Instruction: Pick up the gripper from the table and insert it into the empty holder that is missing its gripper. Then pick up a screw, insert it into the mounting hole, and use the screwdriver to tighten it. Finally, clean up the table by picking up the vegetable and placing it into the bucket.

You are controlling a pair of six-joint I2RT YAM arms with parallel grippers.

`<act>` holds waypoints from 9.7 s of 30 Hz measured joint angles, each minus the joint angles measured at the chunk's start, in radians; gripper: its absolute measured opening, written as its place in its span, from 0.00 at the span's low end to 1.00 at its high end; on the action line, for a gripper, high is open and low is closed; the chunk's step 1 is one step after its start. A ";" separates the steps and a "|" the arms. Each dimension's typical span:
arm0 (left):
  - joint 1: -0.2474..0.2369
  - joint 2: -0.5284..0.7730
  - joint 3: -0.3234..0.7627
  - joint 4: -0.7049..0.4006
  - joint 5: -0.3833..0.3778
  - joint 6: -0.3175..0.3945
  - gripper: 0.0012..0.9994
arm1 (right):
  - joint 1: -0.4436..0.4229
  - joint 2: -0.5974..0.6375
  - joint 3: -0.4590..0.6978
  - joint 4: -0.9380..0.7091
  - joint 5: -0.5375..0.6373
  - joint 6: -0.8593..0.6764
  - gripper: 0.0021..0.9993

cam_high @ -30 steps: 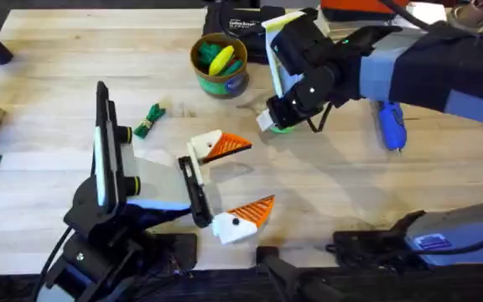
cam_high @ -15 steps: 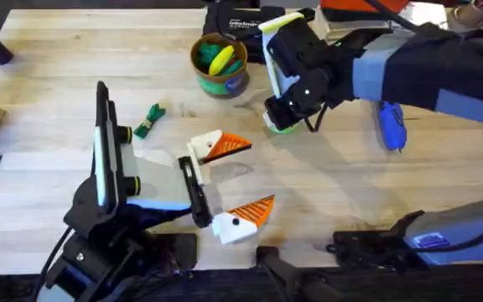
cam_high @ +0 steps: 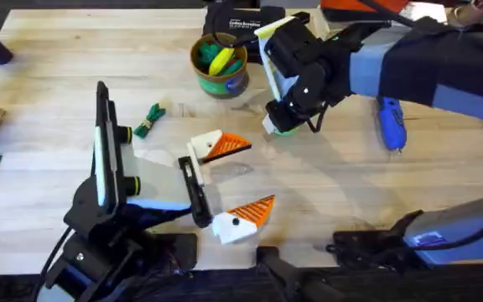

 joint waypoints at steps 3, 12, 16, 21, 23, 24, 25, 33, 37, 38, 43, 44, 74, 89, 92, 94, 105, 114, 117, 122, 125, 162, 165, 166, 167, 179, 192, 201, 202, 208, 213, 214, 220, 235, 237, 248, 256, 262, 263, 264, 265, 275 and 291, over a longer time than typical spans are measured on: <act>0.000 0.000 0.000 0.000 0.000 0.000 0.99 | 0.002 0.000 0.000 -0.003 0.000 0.000 0.25; 0.000 0.000 0.000 0.000 0.000 0.000 0.99 | 0.002 0.001 0.003 -0.003 0.001 0.000 0.01; 0.000 0.000 0.000 0.000 0.000 0.000 0.99 | 0.002 0.002 0.003 -0.004 0.001 0.000 0.01; 0.000 0.000 0.000 0.000 0.000 0.000 0.99 | 0.002 0.002 0.011 -0.014 0.001 -0.006 0.01; 0.000 0.000 0.000 0.000 0.000 0.000 0.99 | 0.002 0.001 0.028 -0.021 0.001 -0.021 0.01; 0.000 0.000 0.000 0.000 0.000 0.000 0.99 | 0.002 0.000 0.041 -0.027 0.001 -0.030 0.01; 0.000 0.000 0.000 0.000 0.000 0.000 0.99 | 0.002 -0.002 0.053 -0.033 0.001 -0.036 0.01; 0.000 0.000 0.000 0.000 0.000 0.000 0.99 | 0.002 -0.026 0.238 -0.254 0.001 -0.104 0.01; 0.000 0.000 0.000 0.000 0.000 0.000 0.99 | 0.002 -0.026 0.378 -0.407 0.001 -0.142 0.01; 0.000 0.000 0.000 0.000 0.000 0.000 0.99 | 0.003 -0.026 0.416 -0.440 0.001 -0.150 0.01; 0.000 0.000 0.000 0.000 0.000 0.000 0.99 | 0.047 -0.030 0.638 -0.580 -0.092 -0.198 0.01; 0.000 0.000 0.000 0.000 0.000 0.000 0.99 | 0.059 -0.032 0.652 -0.580 -0.119 -0.206 0.01; 0.000 0.000 0.000 0.000 0.000 0.000 0.99 | 0.357 -0.012 0.666 -0.541 -0.293 -0.296 0.01; 0.000 0.000 0.000 -0.001 0.000 -0.009 0.99 | 0.370 0.018 0.666 -0.533 -0.253 -0.307 0.00; 0.000 0.000 0.000 -0.001 0.000 -0.009 0.99 | 0.370 0.018 0.666 -0.533 -0.249 -0.307 0.00; 0.000 0.000 0.000 -0.001 0.000 -0.009 0.99 | 0.370 0.018 0.666 -0.533 -0.248 -0.307 0.00; 0.000 0.000 0.000 -0.001 0.000 -0.008 0.99 | 0.370 0.018 0.667 -0.534 -0.216 -0.310 0.00; 0.000 0.000 0.000 0.000 0.000 -0.008 0.99 | 0.372 -0.016 0.687 -0.540 -0.219 -0.310 0.00; 0.000 0.000 0.000 -0.001 0.000 -0.007 0.99 | 0.377 -0.019 0.691 -0.544 -0.224 -0.310 0.00; 0.000 0.000 0.000 0.000 0.000 -0.006 0.99 | 0.379 -0.019 0.691 -0.558 -0.224 -0.310 0.00; 0.000 0.000 0.000 -0.001 0.000 -0.006 0.99 | 0.379 -0.018 0.691 -0.574 -0.223 -0.310 0.00; 0.000 0.000 0.000 -0.001 0.000 -0.007 0.99 | 0.440 0.020 0.691 -0.571 -0.117 -0.310 0.00; 0.000 0.000 0.000 -0.001 0.000 -0.013 0.99 | 0.440 0.026 0.692 -0.574 -0.107 -0.310 0.00; 0.000 0.000 0.000 -0.001 0.000 -0.013 0.99 | 0.440 0.028 0.693 -0.577 -0.103 -0.310 0.00; 0.000 0.000 0.000 0.000 0.000 -0.011 0.99 | 0.440 0.031 0.693 -0.582 -0.099 -0.310 0.00; 0.000 0.000 0.000 -0.001 -0.002 -0.013 0.99 | 0.442 0.041 0.693 -0.589 -0.074 -0.310 0.00; 0.000 0.000 0.000 -0.001 0.000 -0.013 0.99 | 0.444 0.048 0.693 -0.569 -0.110 -0.310 0.00; 0.000 0.001 0.000 -0.002 0.005 -0.021 0.99 | 0.444 0.072 0.694 -0.568 -0.131 -0.310 0.00; 0.000 0.001 0.000 -0.002 0.005 -0.021 0.99 | 0.444 0.072 0.694 -0.568 -0.131 -0.310 0.00; 0.001 0.001 0.000 -0.002 0.002 -0.021 0.99 | 0.444 0.072 0.694 -0.572 -0.142 -0.307 0.21; 0.001 0.001 0.000 -0.002 0.005 -0.020 0.99 | 0.417 0.071 0.694 -0.581 -0.126 -0.311 0.94; 0.001 0.001 0.000 -0.001 0.004 -0.019 0.99 | 0.404 0.071 0.694 -0.580 -0.129 -0.309 0.98; 0.001 0.001 0.000 -0.001 0.004 -0.015 0.99 | 0.365 0.066 0.694 -0.580 -0.172 -0.287 0.99; 0.001 0.001 0.000 -0.001 0.004 -0.011 0.99 | 0.118 -0.249 0.344 -0.465 -0.397 -0.241 1.00; 0.001 0.001 0.000 -0.001 0.004 -0.011 0.99 | 0.097 -0.324 0.262 -0.446 -0.417 -0.223 0.99; 0.001 0.001 0.000 -0.001 0.004 -0.009 0.99 | -0.049 -0.735 -0.023 -0.443 -0.544 -0.172 0.99; 0.001 0.001 0.000 -0.001 0.004 -0.009 0.99 | -0.056 -0.815 -0.078 -0.490 -0.637 -0.320 0.99; 0.001 0.001 0.000 -0.001 0.004 -0.009 0.90 | -0.056 -0.815 -0.079 -0.488 -0.654 -0.370 0.99; 0.001 0.001 0.000 -0.001 0.003 -0.009 0.47 | -0.056 -0.815 -0.079 -0.488 -0.658 -0.377 0.99; 0.001 0.001 0.000 -0.001 0.003 -0.009 0.31 | -0.056 -0.815 -0.079 -0.488 -0.658 -0.378 0.99; 0.001 0.001 0.000 -0.001 0.003 -0.009 0.15 | -0.056 -0.814 -0.079 -0.485 -0.658 -0.380 0.99; 0.001 0.001 0.000 0.000 -0.002 -0.005 0.00 | -0.056 -0.814 -0.079 -0.462 -0.645 -0.385 0.99; 0.001 0.001 0.000 -0.001 -0.004 -0.005 0.00 | -0.508 -0.455 -0.081 -0.381 -0.252 -0.340 0.99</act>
